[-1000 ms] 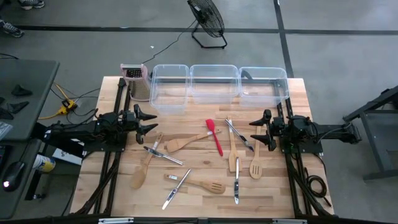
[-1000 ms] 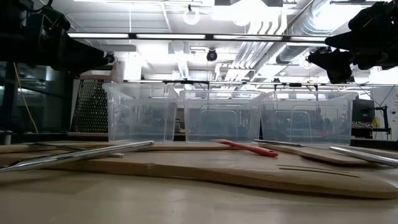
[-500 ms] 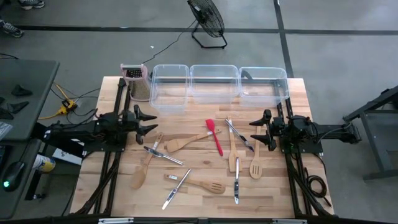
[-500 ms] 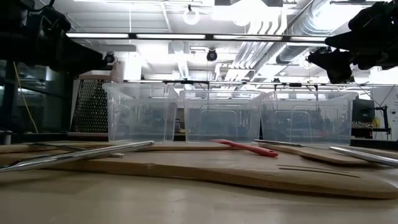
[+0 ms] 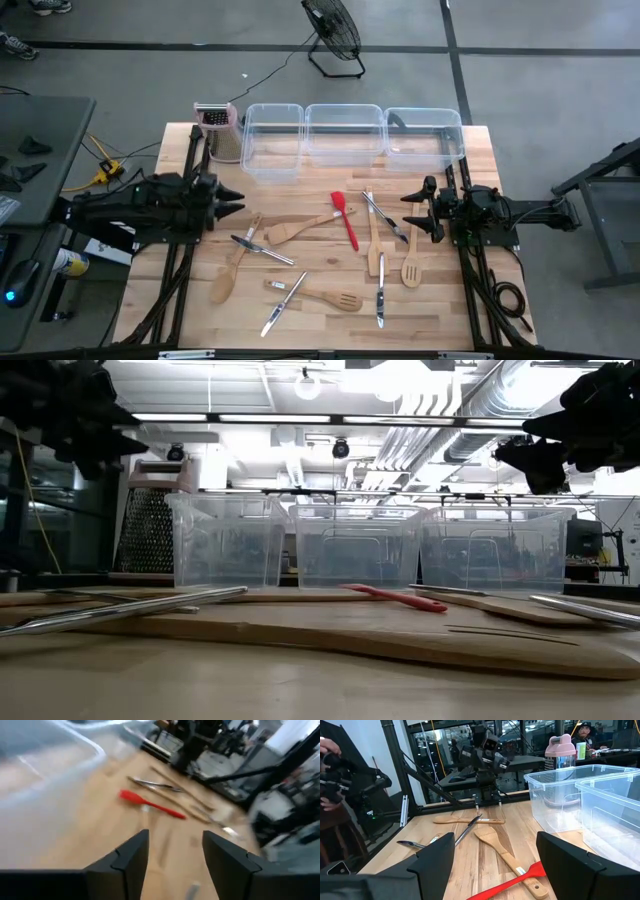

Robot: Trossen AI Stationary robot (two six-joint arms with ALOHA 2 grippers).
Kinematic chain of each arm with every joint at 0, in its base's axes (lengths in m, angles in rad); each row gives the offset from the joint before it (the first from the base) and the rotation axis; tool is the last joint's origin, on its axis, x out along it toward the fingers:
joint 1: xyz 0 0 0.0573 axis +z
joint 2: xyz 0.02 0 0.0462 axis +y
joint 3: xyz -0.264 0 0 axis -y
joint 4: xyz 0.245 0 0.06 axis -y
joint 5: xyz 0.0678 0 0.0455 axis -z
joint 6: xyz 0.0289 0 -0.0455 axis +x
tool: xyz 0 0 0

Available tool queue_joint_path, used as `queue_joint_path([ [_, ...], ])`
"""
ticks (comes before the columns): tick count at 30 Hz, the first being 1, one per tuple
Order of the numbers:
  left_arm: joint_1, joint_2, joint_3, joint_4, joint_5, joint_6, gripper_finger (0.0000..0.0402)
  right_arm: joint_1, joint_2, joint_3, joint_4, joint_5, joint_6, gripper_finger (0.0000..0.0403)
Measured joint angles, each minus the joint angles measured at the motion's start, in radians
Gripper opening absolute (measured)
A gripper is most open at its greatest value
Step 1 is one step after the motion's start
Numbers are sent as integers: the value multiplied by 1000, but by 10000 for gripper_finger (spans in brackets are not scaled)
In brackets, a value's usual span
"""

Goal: Pick & Place Kitchen Items
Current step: Put the silver table knife into the middle transparent container

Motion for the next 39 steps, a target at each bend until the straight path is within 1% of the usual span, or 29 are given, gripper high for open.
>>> queue_joint_path([
  [4,0,63,48,-69,128,-189,184,0,0,0,0,0,0,275],
  [6,0,105,68,-92,205,-246,184,0,0,0,0,0,0,275],
  [10,0,205,102,-92,310,-251,184,0,0,0,0,0,0,275],
  [12,-3,261,122,-98,352,-227,184,0,0,0,0,0,0,275],
  [15,-37,346,166,-101,383,-174,184,0,0,0,0,0,0,275],
  [24,-141,589,298,-236,382,-53,184,0,0,0,0,0,0,275],
  [32,-164,762,384,-281,363,37,184,0,0,0,0,0,0,275],
  [34,-164,796,400,-308,306,-5,184,0,0,0,0,0,0,275],
  [39,-164,829,406,-377,173,-211,184,0,0,0,0,0,0,275],
])
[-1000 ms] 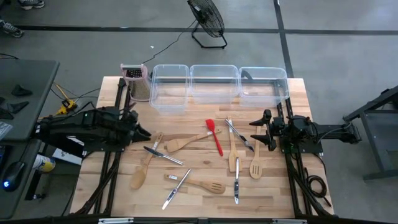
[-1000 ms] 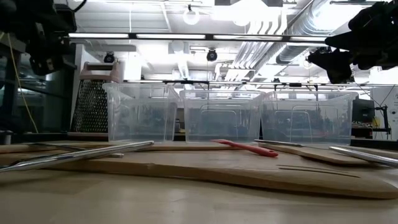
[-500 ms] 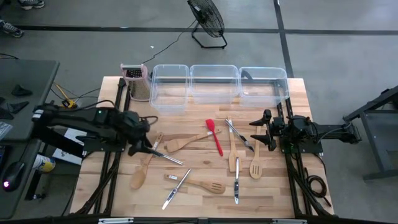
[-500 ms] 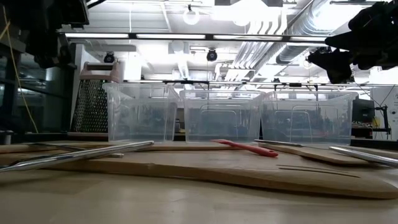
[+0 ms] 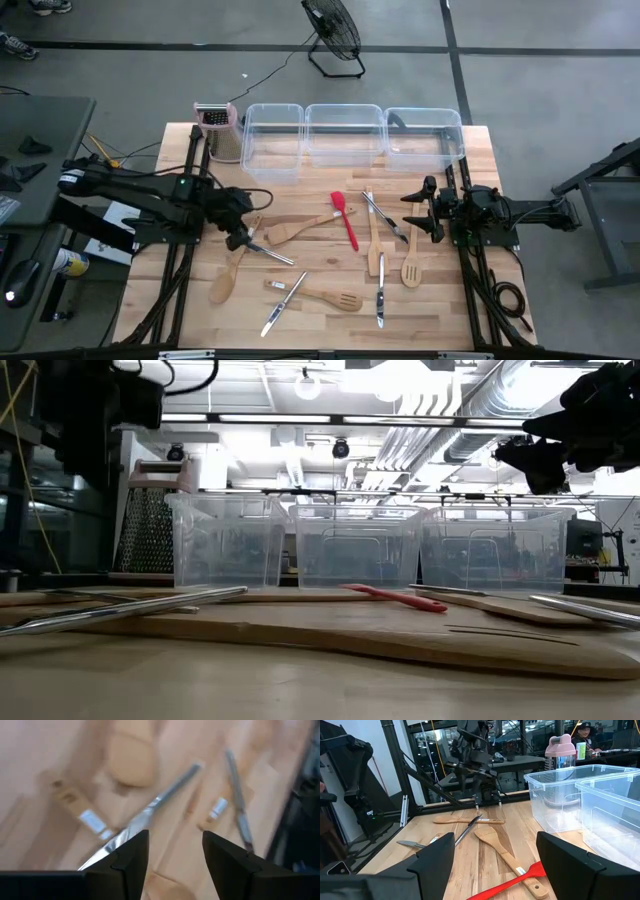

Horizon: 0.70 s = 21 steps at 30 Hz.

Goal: Pick & Place Kitchen Items
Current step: Put the silver table knife into the middle transparent container

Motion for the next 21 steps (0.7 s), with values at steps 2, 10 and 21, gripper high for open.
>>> queue_joint_path([
  [2,0,1,0,-46,-67,-87,184,0,0,0,0,0,0,275],
  [10,-8,64,0,-58,-30,187,184,0,0,0,0,0,0,275],
  [21,-135,269,-1,56,-2,710,198,0,2,0,0,0,0,275],
])
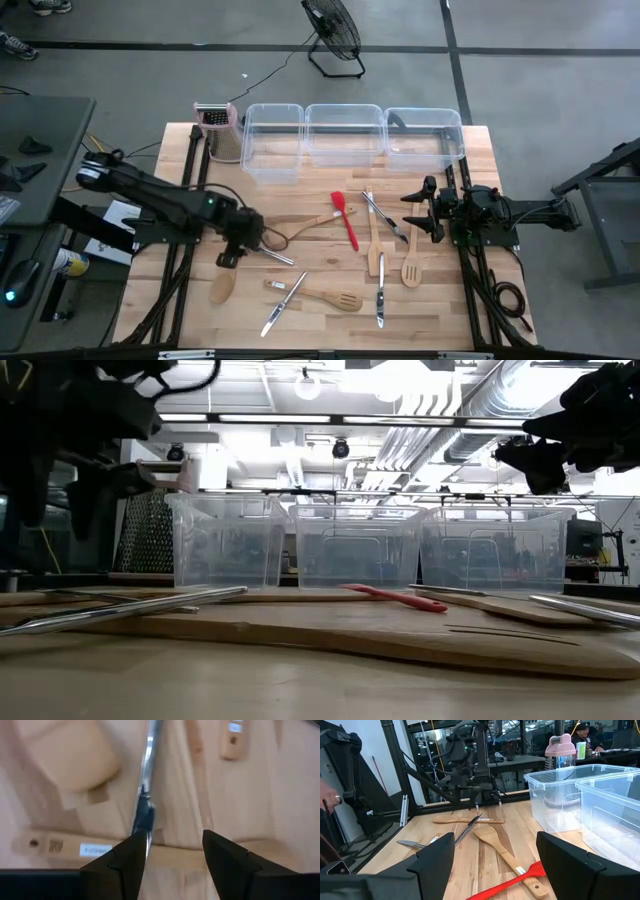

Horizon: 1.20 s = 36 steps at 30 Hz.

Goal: Pick & Place Kitchen Items
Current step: Put the silver table knife into the middle transparent container

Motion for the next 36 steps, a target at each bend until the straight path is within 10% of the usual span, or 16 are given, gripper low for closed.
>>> queue_joint_path([
  [10,-11,111,1,140,-122,44,314,0,0,0,0,0,0,275],
  [36,-91,265,-70,256,-218,51,277,0,36,0,-2,-3,0,275],
])
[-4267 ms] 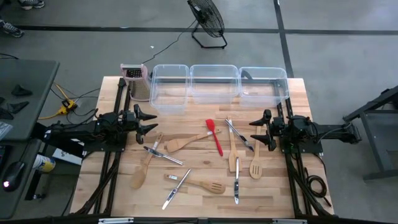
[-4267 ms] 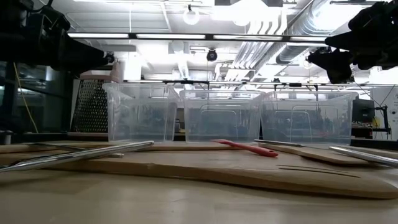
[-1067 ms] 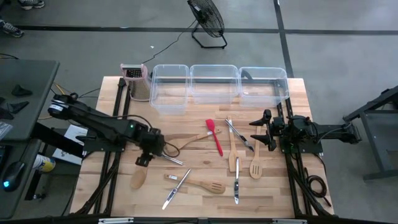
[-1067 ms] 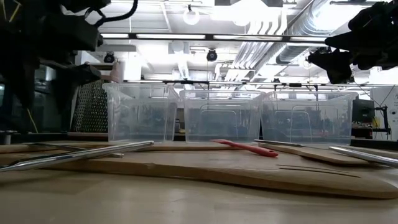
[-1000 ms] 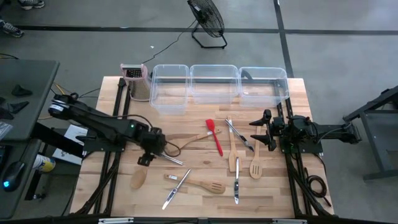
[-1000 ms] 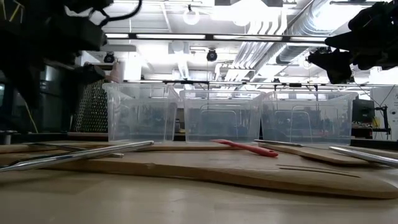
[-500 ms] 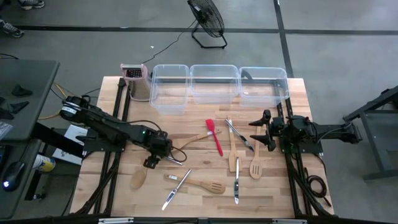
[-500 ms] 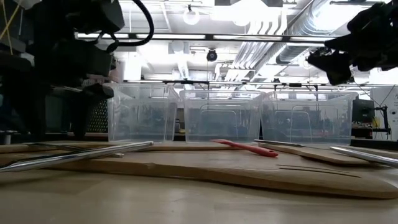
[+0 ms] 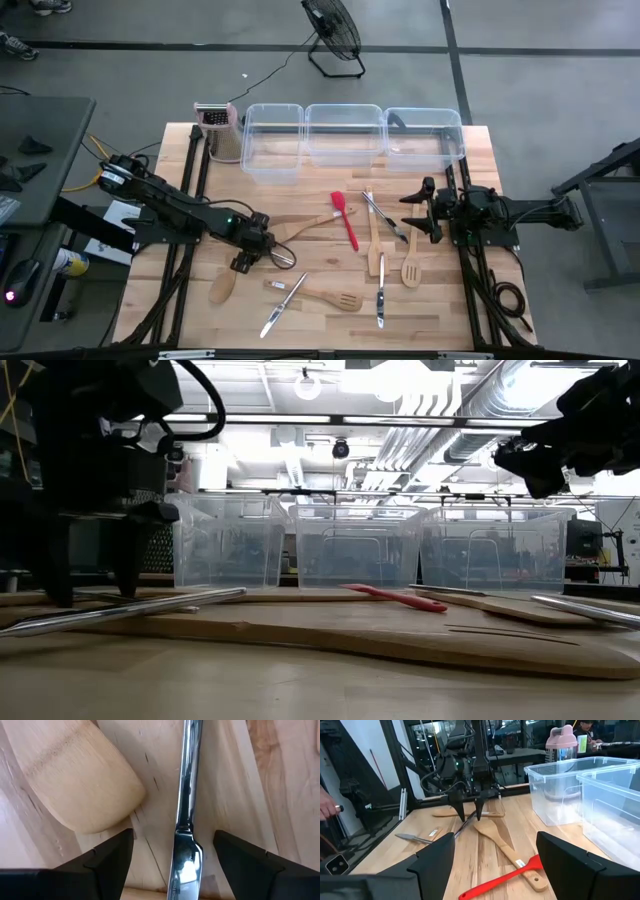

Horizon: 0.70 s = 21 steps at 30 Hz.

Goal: Pick & Place Kitchen Items
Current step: Put the silver table knife into the middle transparent container

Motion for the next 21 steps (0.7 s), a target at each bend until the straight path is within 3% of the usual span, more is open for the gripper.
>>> queue_joint_path([
  [6,-3,1,-2,-4,26,-26,261,0,0,0,0,0,0,275],
  [15,-4,3,-3,-11,62,-44,164,0,0,0,0,0,0,275],
  [21,-5,3,-3,-8,51,-44,119,0,0,0,0,0,0,275],
])
